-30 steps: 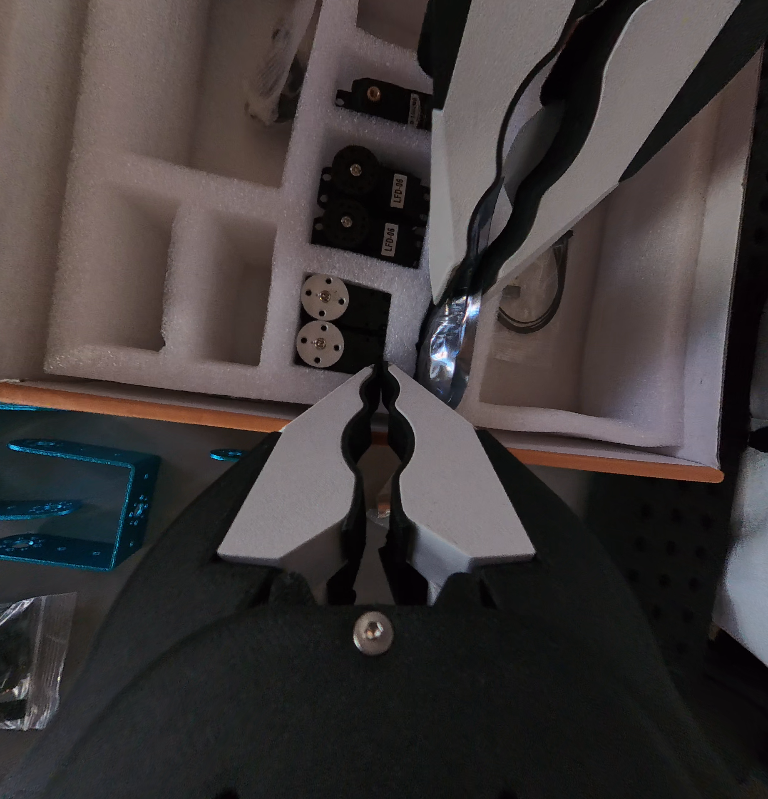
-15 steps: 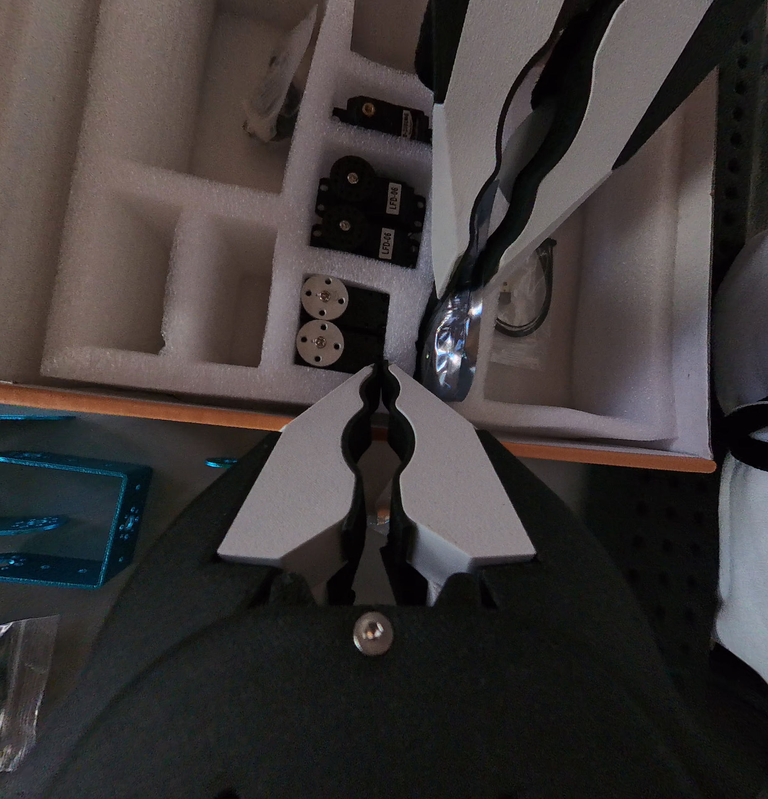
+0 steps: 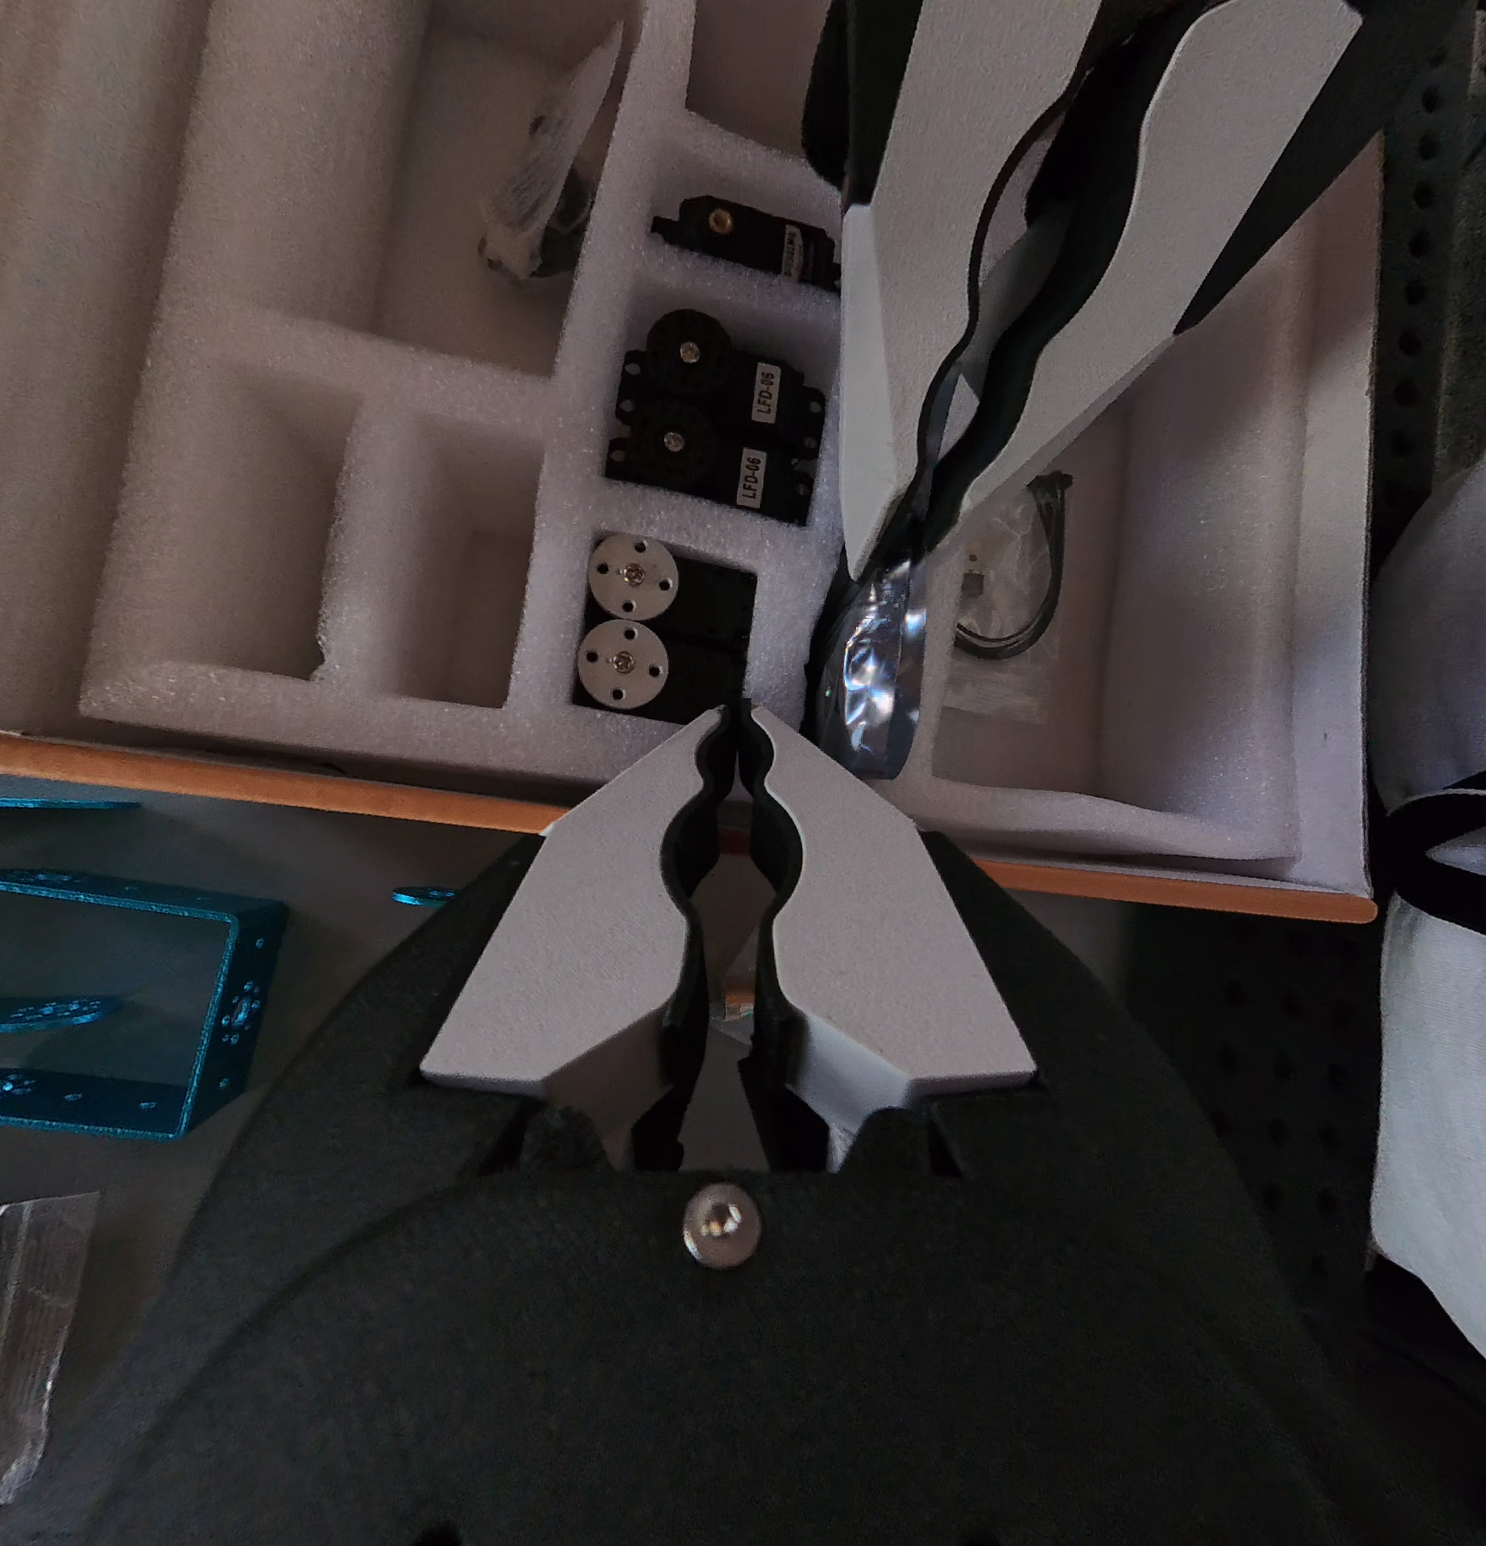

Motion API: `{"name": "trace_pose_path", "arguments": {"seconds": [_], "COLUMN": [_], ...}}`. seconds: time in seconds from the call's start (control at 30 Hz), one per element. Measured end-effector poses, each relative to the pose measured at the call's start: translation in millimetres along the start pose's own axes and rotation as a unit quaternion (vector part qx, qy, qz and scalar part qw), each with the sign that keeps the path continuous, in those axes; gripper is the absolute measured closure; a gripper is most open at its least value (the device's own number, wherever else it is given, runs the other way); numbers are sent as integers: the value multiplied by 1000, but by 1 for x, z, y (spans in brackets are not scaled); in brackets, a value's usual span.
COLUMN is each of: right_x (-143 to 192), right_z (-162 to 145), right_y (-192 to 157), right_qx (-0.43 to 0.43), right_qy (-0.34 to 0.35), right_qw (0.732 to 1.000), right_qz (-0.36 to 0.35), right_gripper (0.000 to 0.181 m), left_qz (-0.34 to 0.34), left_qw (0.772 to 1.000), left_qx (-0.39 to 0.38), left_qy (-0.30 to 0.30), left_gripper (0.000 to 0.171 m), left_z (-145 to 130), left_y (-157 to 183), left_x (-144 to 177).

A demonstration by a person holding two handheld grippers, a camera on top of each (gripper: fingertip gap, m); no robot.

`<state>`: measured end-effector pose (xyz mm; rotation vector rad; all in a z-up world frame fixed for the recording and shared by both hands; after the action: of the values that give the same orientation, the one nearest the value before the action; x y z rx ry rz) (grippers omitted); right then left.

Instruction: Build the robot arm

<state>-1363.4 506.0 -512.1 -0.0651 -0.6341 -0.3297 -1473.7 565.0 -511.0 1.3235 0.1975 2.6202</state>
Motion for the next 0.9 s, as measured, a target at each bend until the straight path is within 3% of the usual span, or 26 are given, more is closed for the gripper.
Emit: {"name": "trace_pose_path", "arguments": {"seconds": [0.23,0.37,0.53,0.73,0.9], "right_x": [28,50,59,61,52], "right_z": [3,-19,-27,-45,-57], "right_y": [-3,-1,-12,-14,-15], "right_qx": [-4,-2,-36,-1,-33], "right_qy": [22,-32,19,-2,-19], "right_qw": [1000,998,997,996,998], "right_qz": [4,-63,-65,-92,-51], "right_gripper": [167,145,147,152,159], "left_qz": [-3,-24,-67,-74,-57], "left_qw": [999,998,991,991,997], "left_qx": [24,51,68,26,-50], "left_qy": [22,38,93,110,26], "left_gripper": [171,171,170,157,155], "left_z": [-1,0,13,40,49], "left_y": [0,-1,11,30,28], "left_x": [2,5,17,-3,-35]}}
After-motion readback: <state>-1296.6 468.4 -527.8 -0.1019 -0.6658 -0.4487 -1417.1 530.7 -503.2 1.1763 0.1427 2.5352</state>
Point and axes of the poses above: each gripper's, where its closed fingertips meet, x back along the fingers, z out of its top, y = z × x across the jaws, the point moved 7 cm from there along x, back along the fingers, and after that the axes turned 1 degree about -z, right-handed, at the moved point
